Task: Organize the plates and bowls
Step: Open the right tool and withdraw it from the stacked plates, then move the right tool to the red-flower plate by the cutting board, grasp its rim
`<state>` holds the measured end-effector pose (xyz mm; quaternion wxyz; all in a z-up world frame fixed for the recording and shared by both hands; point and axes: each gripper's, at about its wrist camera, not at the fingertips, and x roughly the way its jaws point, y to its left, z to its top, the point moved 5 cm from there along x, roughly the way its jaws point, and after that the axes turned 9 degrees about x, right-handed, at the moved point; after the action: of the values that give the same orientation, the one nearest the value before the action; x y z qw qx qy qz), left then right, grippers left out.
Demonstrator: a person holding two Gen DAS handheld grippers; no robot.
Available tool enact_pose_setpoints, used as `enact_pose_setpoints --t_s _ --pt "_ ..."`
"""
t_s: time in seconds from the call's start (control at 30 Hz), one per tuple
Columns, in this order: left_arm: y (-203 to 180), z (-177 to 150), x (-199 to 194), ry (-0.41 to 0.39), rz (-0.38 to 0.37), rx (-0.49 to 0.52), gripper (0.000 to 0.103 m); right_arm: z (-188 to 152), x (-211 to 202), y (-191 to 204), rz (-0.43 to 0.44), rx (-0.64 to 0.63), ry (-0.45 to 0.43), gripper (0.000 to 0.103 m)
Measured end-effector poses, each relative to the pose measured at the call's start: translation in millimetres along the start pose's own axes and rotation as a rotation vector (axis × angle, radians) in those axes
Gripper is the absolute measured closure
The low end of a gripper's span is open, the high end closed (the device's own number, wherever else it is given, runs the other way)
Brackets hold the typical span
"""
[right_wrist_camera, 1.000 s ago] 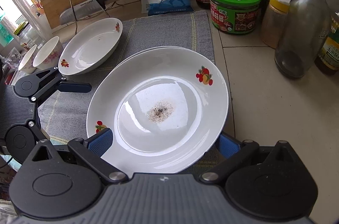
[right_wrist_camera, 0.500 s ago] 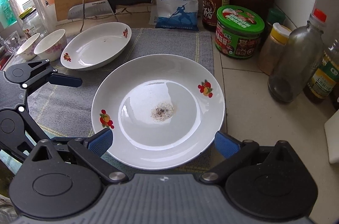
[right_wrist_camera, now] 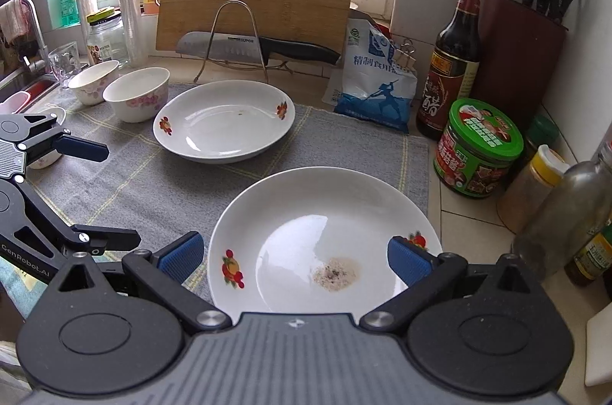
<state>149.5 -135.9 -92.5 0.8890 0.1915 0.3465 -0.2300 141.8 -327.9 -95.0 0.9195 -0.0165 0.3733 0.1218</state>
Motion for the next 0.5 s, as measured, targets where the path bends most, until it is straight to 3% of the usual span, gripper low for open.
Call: enact_pose_setpoints --t_s 0.23,0.5 --pt "32 -13 17 0.012 0.070 -0.027 0.001 15 21 19 0.017 0.007 0.028 0.000" --pt "58 -9 54 0.014 0.072 -0.042 0.001 39 40 29 0.016 -0.014 0.067 0.000"
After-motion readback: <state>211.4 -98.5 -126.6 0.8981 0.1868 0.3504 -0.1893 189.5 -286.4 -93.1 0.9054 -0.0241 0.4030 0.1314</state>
